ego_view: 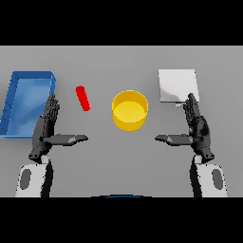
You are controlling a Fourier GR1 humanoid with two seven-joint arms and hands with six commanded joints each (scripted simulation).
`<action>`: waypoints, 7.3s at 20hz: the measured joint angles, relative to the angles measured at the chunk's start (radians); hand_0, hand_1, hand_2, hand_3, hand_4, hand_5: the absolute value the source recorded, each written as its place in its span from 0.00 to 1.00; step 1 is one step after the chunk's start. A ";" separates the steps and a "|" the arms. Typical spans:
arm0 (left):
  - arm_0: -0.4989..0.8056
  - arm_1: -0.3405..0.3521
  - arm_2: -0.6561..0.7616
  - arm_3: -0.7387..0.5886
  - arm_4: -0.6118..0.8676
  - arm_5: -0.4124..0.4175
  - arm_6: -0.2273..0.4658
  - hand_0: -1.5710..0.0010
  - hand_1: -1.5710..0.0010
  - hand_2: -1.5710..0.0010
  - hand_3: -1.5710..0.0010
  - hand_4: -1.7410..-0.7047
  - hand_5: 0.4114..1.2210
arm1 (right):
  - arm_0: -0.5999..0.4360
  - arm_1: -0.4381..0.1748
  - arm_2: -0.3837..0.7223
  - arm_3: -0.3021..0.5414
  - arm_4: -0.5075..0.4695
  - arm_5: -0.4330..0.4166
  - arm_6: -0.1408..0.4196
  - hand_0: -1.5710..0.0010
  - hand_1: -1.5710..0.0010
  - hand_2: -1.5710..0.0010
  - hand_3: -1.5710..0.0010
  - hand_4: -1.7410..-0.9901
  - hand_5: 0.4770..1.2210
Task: Pick up the red beaker and tilt it to pour out 1 green nut into yellow bowl. Pick up the yellow bowl and place it on the metallic measuring scale.
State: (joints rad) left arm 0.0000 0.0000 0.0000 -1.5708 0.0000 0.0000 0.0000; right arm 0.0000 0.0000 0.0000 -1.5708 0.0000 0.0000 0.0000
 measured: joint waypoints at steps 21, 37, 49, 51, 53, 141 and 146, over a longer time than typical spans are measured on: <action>-0.052 0.053 -0.088 0.067 -0.165 -0.004 0.020 1.00 1.00 1.00 1.00 0.50 0.26 | 0.093 -0.062 0.119 -0.112 0.260 -0.068 -0.081 1.00 1.00 1.00 1.00 0.65 0.21; -0.377 0.038 -0.013 0.488 -0.194 0.038 -0.080 1.00 1.00 1.00 1.00 0.43 0.34 | 0.089 -0.068 0.108 -0.103 0.238 -0.055 -0.111 1.00 1.00 1.00 1.00 0.63 0.22; -0.510 0.019 0.055 0.674 -0.155 0.042 -0.176 0.92 0.91 0.88 0.92 0.32 0.42 | 0.100 -0.070 0.102 -0.120 0.235 -0.059 -0.093 1.00 1.00 1.00 1.00 0.64 0.22; -0.536 -0.002 0.080 0.702 -0.137 0.069 -0.172 0.72 0.69 0.67 0.65 0.28 0.57 | 0.091 -0.070 0.100 -0.124 0.233 -0.060 -0.078 1.00 1.00 1.00 1.00 0.64 0.23; -0.564 -0.008 0.088 0.736 -0.150 0.104 -0.154 0.46 0.44 0.43 0.47 0.19 0.72 | 0.089 -0.063 0.103 -0.118 0.239 -0.066 -0.079 1.00 1.00 1.00 1.00 0.65 0.23; -1.633 0.408 -0.923 1.210 -0.790 -0.187 -0.007 0.00 0.00 0.01 0.13 0.01 1.00 | 0.094 -0.015 0.108 -0.096 0.225 -0.083 -0.113 1.00 1.00 1.00 1.00 0.71 0.16; -1.549 0.521 -0.693 1.307 -0.497 -0.082 0.048 0.00 0.00 0.00 0.10 0.00 1.00 | 0.063 -0.040 0.091 -0.081 0.212 -0.072 -0.114 1.00 1.00 1.00 1.00 0.69 0.15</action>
State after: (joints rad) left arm -1.5494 0.5214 -0.6932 -0.2641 -0.4968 -0.0823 0.0482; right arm 0.0630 -0.0402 0.0910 -1.6516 0.2116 -0.0721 -0.1136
